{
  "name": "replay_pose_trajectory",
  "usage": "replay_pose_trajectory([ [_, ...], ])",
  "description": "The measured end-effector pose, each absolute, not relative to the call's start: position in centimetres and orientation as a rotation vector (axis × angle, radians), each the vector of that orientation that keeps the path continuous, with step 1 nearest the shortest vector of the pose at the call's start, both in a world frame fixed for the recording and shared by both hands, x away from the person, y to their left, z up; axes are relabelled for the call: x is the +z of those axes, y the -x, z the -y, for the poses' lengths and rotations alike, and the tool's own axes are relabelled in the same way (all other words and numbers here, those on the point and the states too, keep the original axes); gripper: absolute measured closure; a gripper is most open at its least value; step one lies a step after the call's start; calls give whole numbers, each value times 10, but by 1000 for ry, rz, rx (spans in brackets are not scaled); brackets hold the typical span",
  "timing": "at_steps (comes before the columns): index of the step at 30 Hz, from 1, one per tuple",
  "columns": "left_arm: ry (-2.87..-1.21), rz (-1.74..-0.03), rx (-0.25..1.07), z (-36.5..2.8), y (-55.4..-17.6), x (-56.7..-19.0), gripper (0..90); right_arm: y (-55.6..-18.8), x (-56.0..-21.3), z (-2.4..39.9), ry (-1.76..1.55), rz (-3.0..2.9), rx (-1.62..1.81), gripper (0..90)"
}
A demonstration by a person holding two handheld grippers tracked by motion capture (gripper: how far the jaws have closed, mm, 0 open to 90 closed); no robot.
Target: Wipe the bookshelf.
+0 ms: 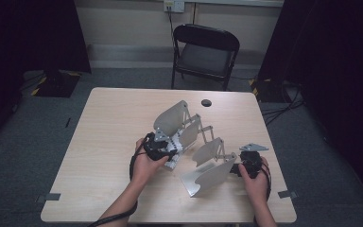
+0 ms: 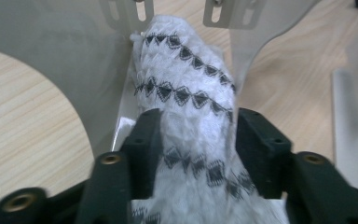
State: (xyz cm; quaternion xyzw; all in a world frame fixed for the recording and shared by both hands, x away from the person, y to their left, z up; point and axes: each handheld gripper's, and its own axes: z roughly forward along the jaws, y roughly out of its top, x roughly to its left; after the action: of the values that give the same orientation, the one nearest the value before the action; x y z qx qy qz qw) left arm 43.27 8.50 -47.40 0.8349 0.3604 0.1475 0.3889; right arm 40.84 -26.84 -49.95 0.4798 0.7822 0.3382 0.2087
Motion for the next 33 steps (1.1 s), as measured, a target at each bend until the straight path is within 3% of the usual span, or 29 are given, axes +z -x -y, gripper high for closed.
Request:
replay_pose_trajectory([
  [6,-2174,-871,425,-80,-431,-489,449,-408,-499,268,-1335,-2176,941,116],
  [14,-2215,-875,470,-83,-429,-487,707,-408,-499,268,-1334,-2177,942,116],
  [18,-2214,-899,432,-84,-426,-484,766,-408,-499,268,-1334,-2177,941,116],
  [22,-2208,-926,367,-86,-425,-477,786,-408,-499,268,-1334,-2177,942,116],
  [33,-2097,-882,412,-95,-428,-420,789,-408,-499,268,-1334,-2177,942,116],
])
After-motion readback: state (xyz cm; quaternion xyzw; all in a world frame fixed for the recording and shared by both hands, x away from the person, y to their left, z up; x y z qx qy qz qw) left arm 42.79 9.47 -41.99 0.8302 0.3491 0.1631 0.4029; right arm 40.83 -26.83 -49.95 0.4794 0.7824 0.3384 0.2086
